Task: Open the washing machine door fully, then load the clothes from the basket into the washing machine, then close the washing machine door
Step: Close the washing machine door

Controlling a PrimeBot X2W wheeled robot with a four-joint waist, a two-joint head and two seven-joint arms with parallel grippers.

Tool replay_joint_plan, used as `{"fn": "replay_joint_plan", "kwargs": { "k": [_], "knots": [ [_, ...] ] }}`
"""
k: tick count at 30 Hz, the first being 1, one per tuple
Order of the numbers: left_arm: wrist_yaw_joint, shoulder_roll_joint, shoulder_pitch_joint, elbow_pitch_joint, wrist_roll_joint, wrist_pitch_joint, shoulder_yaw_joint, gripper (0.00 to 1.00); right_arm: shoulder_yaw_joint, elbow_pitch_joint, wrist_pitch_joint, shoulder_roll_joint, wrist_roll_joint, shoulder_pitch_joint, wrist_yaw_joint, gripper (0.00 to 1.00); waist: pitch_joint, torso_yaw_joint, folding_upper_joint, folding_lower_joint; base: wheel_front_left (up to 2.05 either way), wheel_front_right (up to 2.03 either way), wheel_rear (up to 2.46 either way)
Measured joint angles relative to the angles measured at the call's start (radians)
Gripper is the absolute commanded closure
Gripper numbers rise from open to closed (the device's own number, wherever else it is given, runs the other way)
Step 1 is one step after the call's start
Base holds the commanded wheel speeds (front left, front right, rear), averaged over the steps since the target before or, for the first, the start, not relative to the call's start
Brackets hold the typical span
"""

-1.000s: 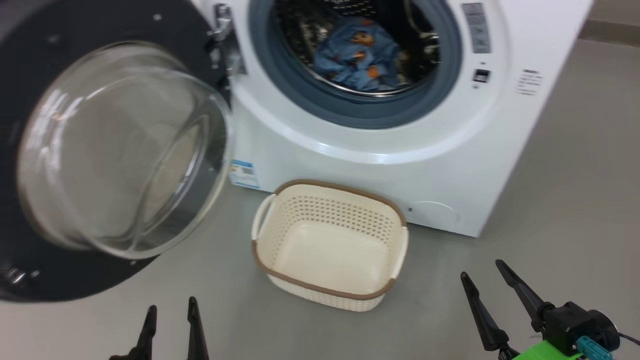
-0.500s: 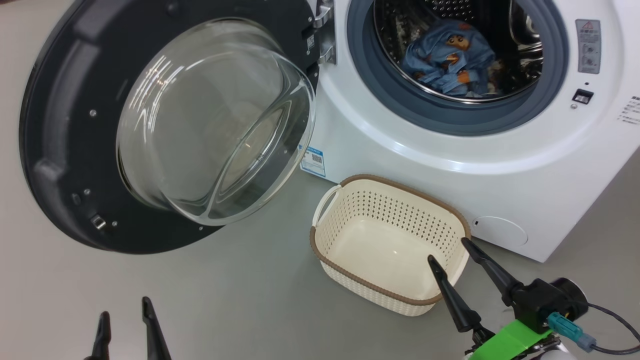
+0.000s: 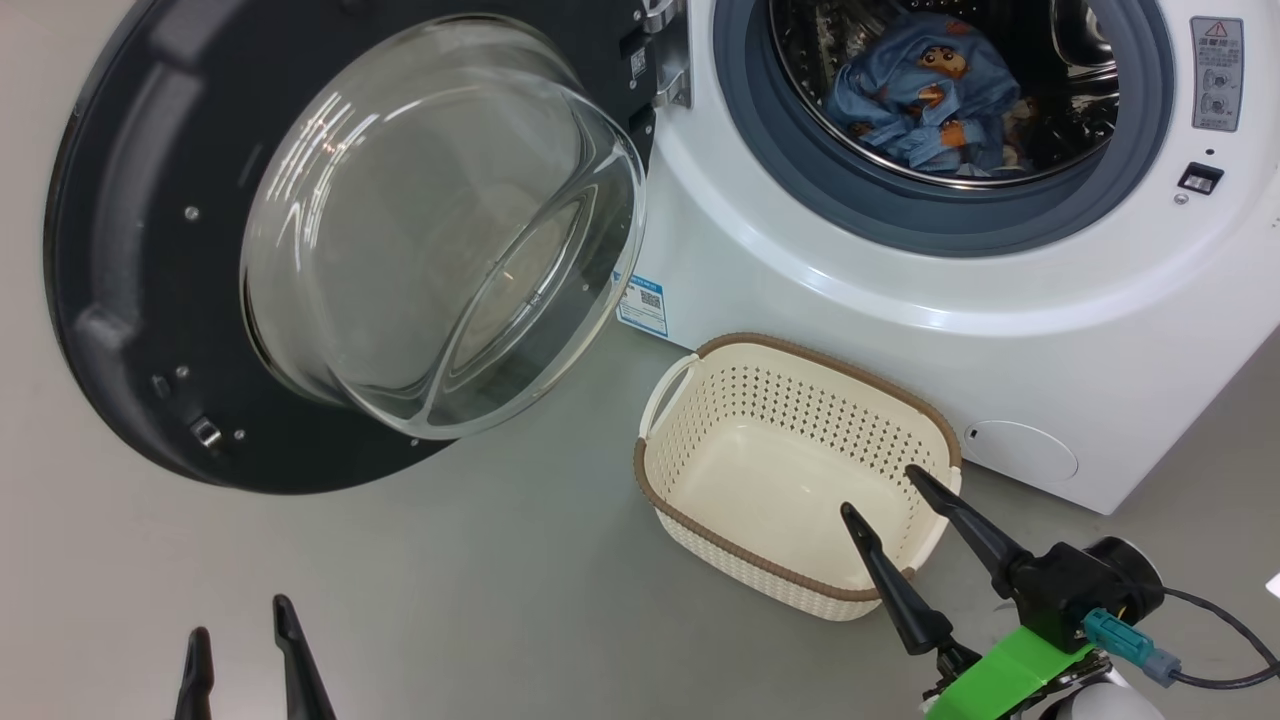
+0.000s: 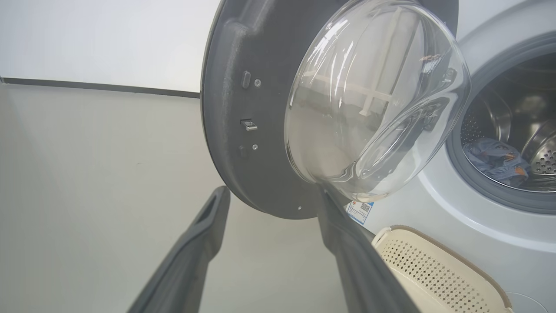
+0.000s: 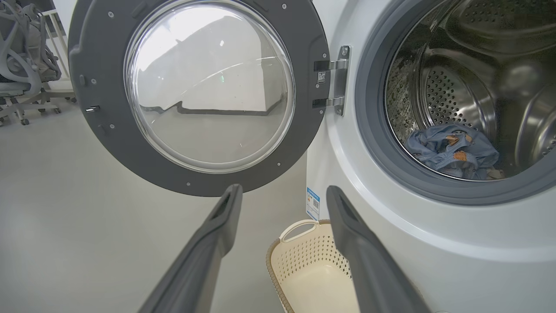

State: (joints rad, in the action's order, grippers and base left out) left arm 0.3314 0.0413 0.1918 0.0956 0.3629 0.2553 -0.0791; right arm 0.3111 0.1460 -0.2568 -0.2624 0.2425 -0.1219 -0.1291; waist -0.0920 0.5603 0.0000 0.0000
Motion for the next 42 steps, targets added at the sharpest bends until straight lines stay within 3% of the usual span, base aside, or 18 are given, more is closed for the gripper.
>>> {"fn": "replay_joint_plan", "kwargs": {
  "k": [6, 7, 8, 11, 15, 19, 21, 24, 28, 33, 39, 42],
  "knots": [
    [0.008, 0.0, 0.007, 0.001, 0.005, 0.0, -0.007, 0.03, -0.002, 0.0, 0.0, -0.003, 0.0, 0.0, 0.0, 0.0, 0.0, -0.001, 0.0, 0.0, 0.0, 0.0, 0.0],
    [0.008, 0.0, 0.008, 0.0, 0.006, 0.0, -0.006, 0.42, -0.003, 0.0, 0.0, -0.003, 0.0, 0.0, 0.0, 0.0, 0.001, -0.001, 0.0, 0.0, 0.0, 0.0, 0.0],
    [0.008, 0.0, 0.008, -0.001, 0.016, 0.0, -0.003, 1.0, -0.004, 0.0, 0.0, -0.003, 0.0, 0.0, 0.0, 0.0, 0.001, -0.001, 0.0, 0.0, 0.0, 0.0, 0.0],
    [0.009, -0.001, 0.008, -0.002, 0.076, 0.0, 0.039, 1.0, -0.008, -0.001, 0.0, -0.002, 0.0, 0.001, 0.0, 0.0, 0.002, -0.001, 0.0, 0.0, 0.0, 0.0, 0.0],
    [-0.009, -0.002, 0.004, 0.0, 0.161, 0.0, 0.171, 1.0, -0.019, -0.002, 0.0, 0.006, 0.0, 0.005, 0.0, 0.0, 0.006, -0.002, 0.0, 0.0, 0.0, 0.0, 0.0],
    [-0.09, -0.005, -0.068, -0.04, 0.276, 0.0, 0.371, 1.0, -0.03, -0.004, 0.0, 0.014, 0.0, 0.01, 0.0, 0.0, 0.009, -0.006, 0.0, 0.0, 0.0, 0.0, 0.0],
    [-0.17, -0.005, -0.154, -0.098, 0.271, 0.0, 0.51, 1.0, -0.051, -0.006, 0.0, 0.029, 0.0, 0.033, 0.0, 0.0, 0.011, -0.011, 0.0, 0.0, 0.0, 0.0, 0.0],
    [-0.209, 0.043, -0.254, -0.19, 0.287, 0.001, 0.588, 1.0, -0.073, -0.011, 0.0, 0.043, -0.001, 0.053, 0.0, 0.0, 0.01, -0.015, 0.0, 0.0, 0.0, 0.0, 0.0],
    [-0.207, 0.151, -0.399, -0.331, 0.352, -0.053, 0.638, 1.0, -0.099, -0.018, 0.0, 0.058, -0.002, 0.076, 0.0, 0.0, 0.003, -0.019, 0.0, 0.0, 0.0, 0.0, 0.0],
    [-0.202, 0.307, -0.599, -0.511, 0.365, -0.155, 0.627, 1.0, -0.125, -0.027, 0.0, 0.072, -0.003, 0.108, 0.0, 0.0, -0.004, -0.029, 0.0, 0.0, 0.0, 0.0, 0.0],
    [-0.194, 0.379, -0.786, -0.648, 0.429, -0.242, 0.637, 1.0, -0.123, -0.039, 0.0, 0.073, -0.005, 0.117, 0.0, 0.0, -0.017, -0.067, 0.0, 0.0, 0.0, 0.0, 0.0],
    [-0.194, 0.384, -0.867, -0.706, 0.494, -0.282, 0.661, 1.0, -0.114, -0.039, 0.0, 0.067, -0.004, 0.117, 0.0, 0.0, -0.028, -0.094, 0.0, 0.0, 0.0, 0.0, 0.0]
  ]
}}
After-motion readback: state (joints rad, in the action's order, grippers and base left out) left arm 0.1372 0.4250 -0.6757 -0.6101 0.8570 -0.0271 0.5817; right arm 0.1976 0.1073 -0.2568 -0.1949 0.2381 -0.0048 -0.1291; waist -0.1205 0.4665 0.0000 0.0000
